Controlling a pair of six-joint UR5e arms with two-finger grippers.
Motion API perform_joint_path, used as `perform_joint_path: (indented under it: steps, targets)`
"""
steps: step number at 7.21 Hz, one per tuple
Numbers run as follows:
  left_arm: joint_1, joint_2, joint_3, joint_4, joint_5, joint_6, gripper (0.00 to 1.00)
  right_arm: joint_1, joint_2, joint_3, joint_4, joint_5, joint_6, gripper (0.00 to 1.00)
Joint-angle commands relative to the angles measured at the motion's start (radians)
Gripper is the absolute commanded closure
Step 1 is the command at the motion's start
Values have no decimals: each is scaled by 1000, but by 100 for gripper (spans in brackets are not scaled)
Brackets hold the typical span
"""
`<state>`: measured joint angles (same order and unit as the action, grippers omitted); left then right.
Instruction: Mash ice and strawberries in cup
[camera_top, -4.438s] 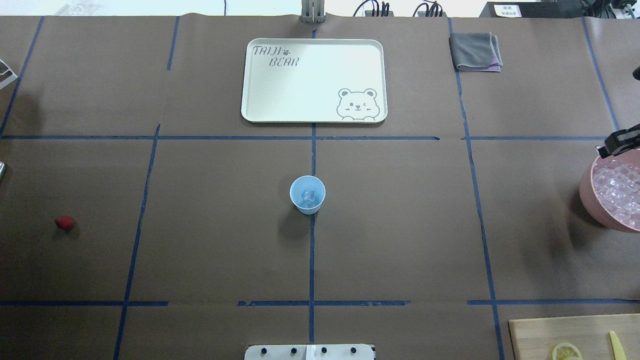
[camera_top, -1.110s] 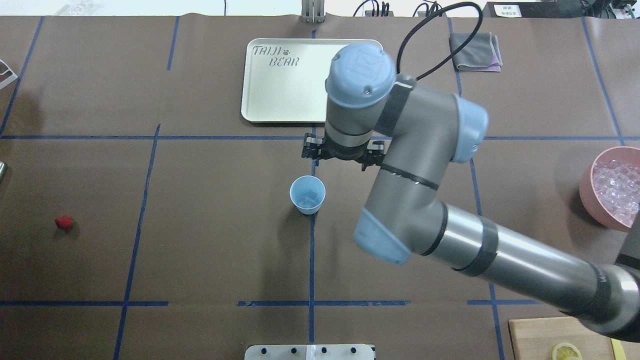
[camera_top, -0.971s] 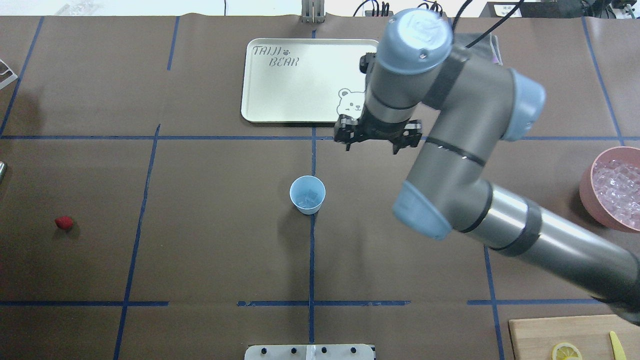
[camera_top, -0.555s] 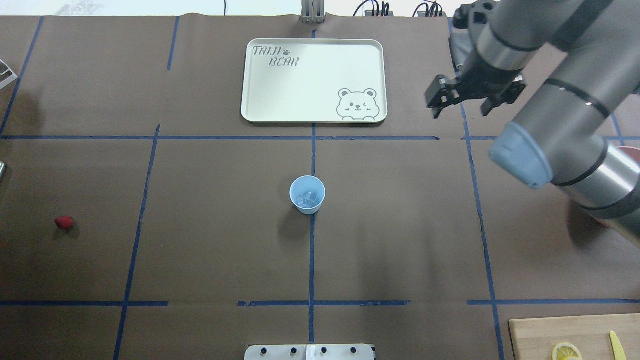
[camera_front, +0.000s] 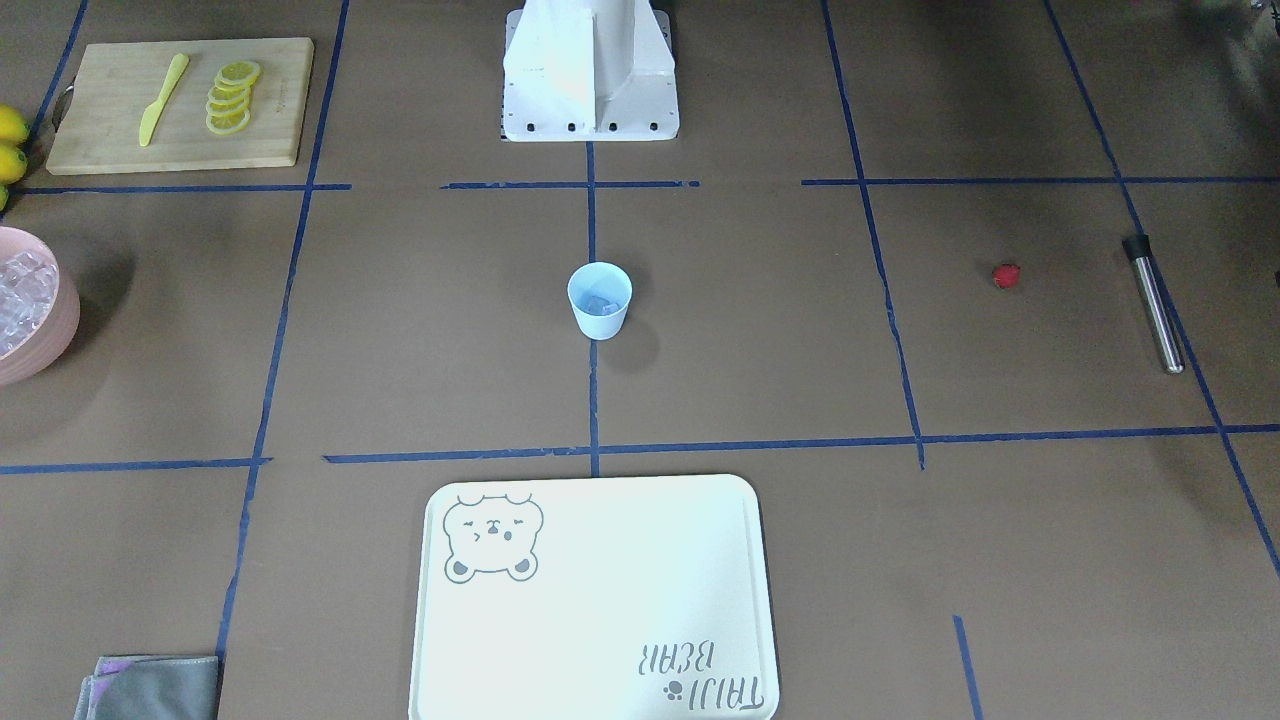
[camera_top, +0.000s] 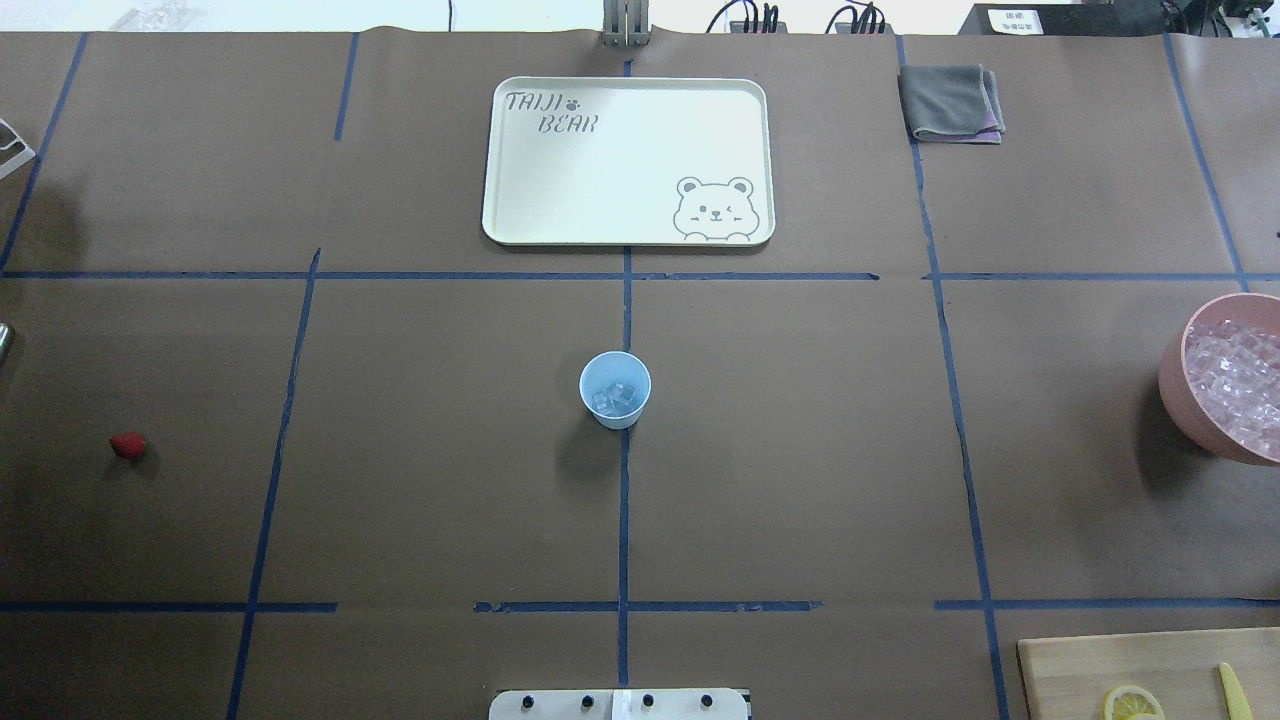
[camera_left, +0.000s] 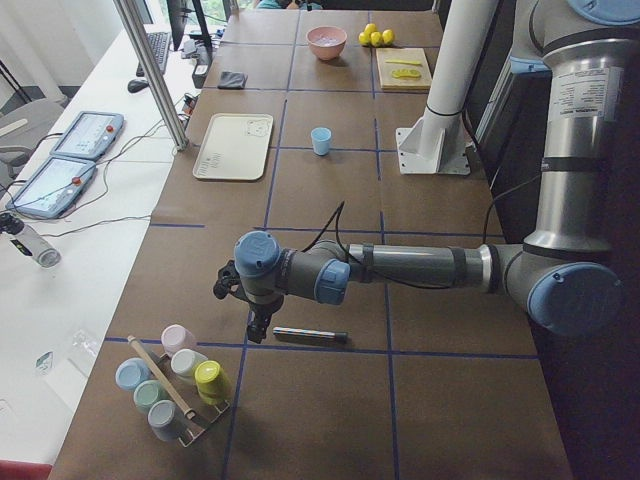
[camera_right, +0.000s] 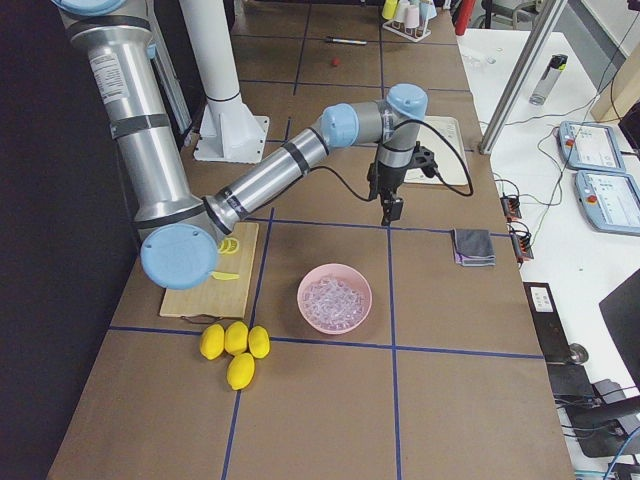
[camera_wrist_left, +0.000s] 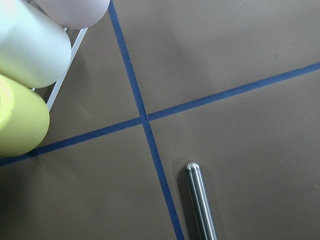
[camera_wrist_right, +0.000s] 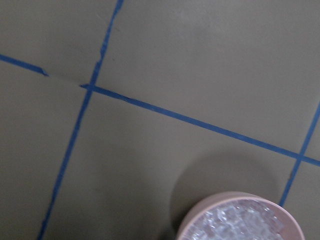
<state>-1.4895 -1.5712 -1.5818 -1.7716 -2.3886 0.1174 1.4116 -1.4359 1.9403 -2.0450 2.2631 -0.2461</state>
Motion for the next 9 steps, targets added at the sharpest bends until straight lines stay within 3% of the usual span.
perform_joint_path:
  steps: [1,3,6,9]
  targets:
    - [0,0,-26,-25,2,-8,0,134,-168,-12,6,38,-243,1]
    - [0,0,-26,-26,2,-8,0,177,-318,-49,195,42,-263,1]
    - [-2,-6,-47,-14,-32,-65,0,218,-316,-93,241,41,-159,2]
    - [73,43,-185,-17,-69,-265,0,216,-319,-100,302,33,-82,1]
